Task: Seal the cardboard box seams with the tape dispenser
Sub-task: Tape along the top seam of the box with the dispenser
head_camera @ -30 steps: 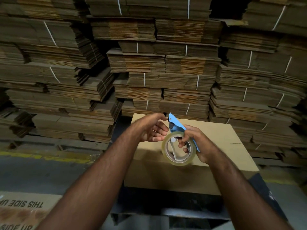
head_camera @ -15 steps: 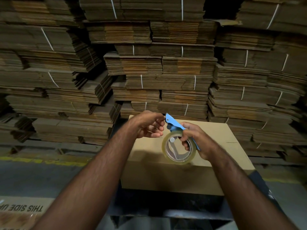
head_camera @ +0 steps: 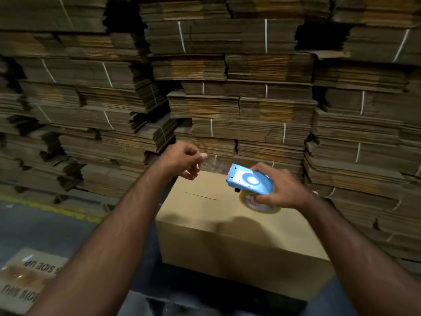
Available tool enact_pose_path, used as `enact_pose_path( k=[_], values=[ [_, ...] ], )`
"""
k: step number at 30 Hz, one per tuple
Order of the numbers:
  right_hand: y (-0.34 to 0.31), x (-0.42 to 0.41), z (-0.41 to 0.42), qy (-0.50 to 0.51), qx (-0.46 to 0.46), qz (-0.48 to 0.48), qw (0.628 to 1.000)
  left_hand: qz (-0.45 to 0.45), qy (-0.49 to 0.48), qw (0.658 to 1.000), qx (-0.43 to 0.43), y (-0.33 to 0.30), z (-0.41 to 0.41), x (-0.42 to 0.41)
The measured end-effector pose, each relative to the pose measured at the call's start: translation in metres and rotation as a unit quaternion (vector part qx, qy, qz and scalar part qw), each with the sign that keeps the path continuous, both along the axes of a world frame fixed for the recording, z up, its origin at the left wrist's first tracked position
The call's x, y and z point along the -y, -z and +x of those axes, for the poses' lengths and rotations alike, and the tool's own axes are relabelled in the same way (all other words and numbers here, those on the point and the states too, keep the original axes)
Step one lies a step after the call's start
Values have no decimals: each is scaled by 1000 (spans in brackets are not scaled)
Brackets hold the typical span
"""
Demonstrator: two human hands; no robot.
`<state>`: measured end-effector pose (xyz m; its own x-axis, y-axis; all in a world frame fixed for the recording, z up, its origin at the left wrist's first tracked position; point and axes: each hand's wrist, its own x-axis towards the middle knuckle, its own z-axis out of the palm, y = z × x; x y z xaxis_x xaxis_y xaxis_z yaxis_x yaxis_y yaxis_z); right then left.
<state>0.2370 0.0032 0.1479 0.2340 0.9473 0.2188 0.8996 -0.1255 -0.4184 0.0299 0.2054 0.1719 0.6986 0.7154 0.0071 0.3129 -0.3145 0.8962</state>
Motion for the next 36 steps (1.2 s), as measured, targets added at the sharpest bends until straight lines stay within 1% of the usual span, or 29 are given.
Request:
enact_pose_path(
  k=[2,4,8,11,13,16,18,20,26,31,33,35,36],
  values=[
    [-2,-4,12,-18,39,5,999,36,-50,998,-11,5,5,9],
    [1,-8,20,-30,70,10,997,34,-101,994,-14,17,8,17],
    [14,-12,21,-54,89,-6,995,27,-159,985,-65,47,1,23],
    [18,-24,15,-63,102,-29,992,46,-203,973,-96,57,-1,17],
    [21,-35,6,-58,106,-44,992,68,-221,965,-124,60,-6,10],
    [25,-49,-9,-54,82,-70,993,98,-220,951,-194,66,-19,-5],
    [24,-61,-17,-60,92,-79,991,131,-214,933,-257,66,-27,-16],
    [23,-75,-22,-62,104,-89,989,161,-213,919,-289,68,-32,-28],
    [21,-124,-36,-51,148,-140,978,203,-219,900,-317,91,-37,-62],
    [23,-157,-43,-32,161,-180,970,207,-200,908,-303,119,-35,-99],
    [27,-163,-44,-30,193,-204,959,188,-209,910,-307,134,-41,-117],
    [33,-167,-44,-27,241,-233,942,143,-234,918,-287,150,-55,-139],
    [36,-167,-43,-20,248,-240,939,121,-236,925,-271,157,-63,-148]
  ],
)
